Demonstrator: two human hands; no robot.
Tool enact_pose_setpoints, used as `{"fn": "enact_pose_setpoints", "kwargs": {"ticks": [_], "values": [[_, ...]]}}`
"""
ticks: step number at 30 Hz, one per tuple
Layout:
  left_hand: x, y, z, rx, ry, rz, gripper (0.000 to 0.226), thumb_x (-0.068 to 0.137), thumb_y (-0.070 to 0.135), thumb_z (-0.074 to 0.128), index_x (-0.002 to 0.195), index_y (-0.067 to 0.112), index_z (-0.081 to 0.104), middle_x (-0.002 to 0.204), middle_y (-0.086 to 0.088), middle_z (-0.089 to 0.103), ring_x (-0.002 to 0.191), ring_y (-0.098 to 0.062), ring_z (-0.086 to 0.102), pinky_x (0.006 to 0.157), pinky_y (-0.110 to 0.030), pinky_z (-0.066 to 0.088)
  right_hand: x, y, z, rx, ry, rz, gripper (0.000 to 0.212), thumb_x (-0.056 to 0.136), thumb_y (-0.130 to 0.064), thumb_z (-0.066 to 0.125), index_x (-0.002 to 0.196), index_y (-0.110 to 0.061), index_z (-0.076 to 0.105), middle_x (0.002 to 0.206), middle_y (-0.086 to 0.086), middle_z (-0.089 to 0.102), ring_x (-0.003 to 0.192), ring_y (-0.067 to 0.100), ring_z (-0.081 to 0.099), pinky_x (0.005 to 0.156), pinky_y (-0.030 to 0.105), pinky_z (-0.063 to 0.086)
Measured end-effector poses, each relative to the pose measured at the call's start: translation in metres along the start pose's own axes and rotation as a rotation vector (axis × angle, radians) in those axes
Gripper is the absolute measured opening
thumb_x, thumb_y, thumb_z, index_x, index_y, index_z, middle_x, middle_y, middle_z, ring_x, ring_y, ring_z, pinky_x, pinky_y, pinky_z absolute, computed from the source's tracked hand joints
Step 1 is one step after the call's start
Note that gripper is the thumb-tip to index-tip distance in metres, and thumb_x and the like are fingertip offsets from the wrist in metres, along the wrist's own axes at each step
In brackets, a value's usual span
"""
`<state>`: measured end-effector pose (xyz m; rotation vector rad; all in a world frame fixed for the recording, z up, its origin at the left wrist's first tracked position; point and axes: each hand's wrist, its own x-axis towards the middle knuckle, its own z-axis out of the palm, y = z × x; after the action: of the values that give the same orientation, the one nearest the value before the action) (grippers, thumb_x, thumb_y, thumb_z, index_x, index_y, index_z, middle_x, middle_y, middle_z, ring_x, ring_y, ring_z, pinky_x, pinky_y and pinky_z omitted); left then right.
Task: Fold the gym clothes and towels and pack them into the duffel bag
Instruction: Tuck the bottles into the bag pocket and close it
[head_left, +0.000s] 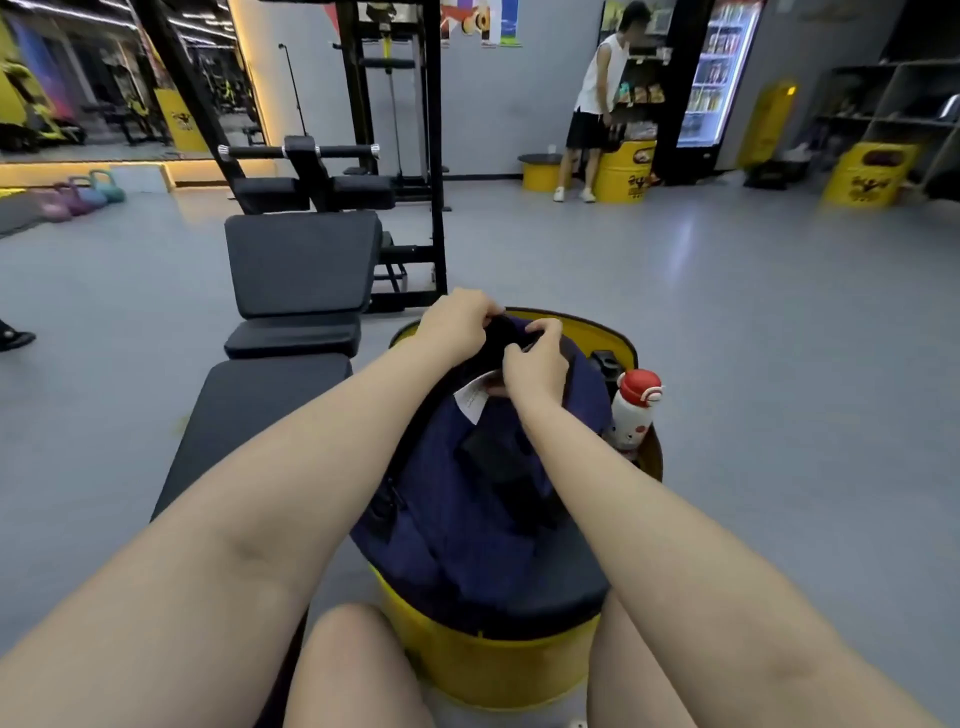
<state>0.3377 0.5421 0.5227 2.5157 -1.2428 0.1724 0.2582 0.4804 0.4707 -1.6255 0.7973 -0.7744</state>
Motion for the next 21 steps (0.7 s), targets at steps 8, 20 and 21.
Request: {"fn": "enact_pose_setpoints", "kwargs": {"ticks": [8,20,21], "values": [[0.032,-0.016,0.028,-0.072,-0.137,0.139,0.044,0.092,-0.004,0.045,0.126,0.019,0.061,0.125,-0.007,0.063,0.114,-0.024,0.058,0.096,-0.040,0.048,0.023,0.025,0.017,0.152,0.082,0.163,0.026,0.091,-0.006,0.048,0.104,-0.025,0.035,0.098,0.007,0.052,0.083,0.031,0.064,0.071,0.048,0.059],[0.014,-0.033,0.083,-0.228,-0.329,-0.028,0.032,0.101,0.016,0.039,0.123,0.010,0.061,0.121,-0.012,0.062,0.108,-0.026,0.057,0.089,-0.037,0.046,0.056,0.063,0.008,-0.184,-0.269,0.333,0.039,0.096,-0.021,0.050,0.129,-0.011,0.032,0.125,0.016,0.052,0.107,0.028,0.059,0.078,0.040,0.058],[0.012,-0.035,0.085,-0.232,-0.363,-0.033,0.033,0.101,0.023,0.040,0.121,0.010,0.062,0.119,-0.011,0.063,0.104,-0.025,0.058,0.085,-0.036,0.046,0.058,0.066,0.004,-0.258,-0.302,0.318,0.043,0.095,-0.023,0.052,0.131,-0.009,0.032,0.125,0.015,0.054,0.107,0.027,0.059,0.083,0.042,0.057]]}}
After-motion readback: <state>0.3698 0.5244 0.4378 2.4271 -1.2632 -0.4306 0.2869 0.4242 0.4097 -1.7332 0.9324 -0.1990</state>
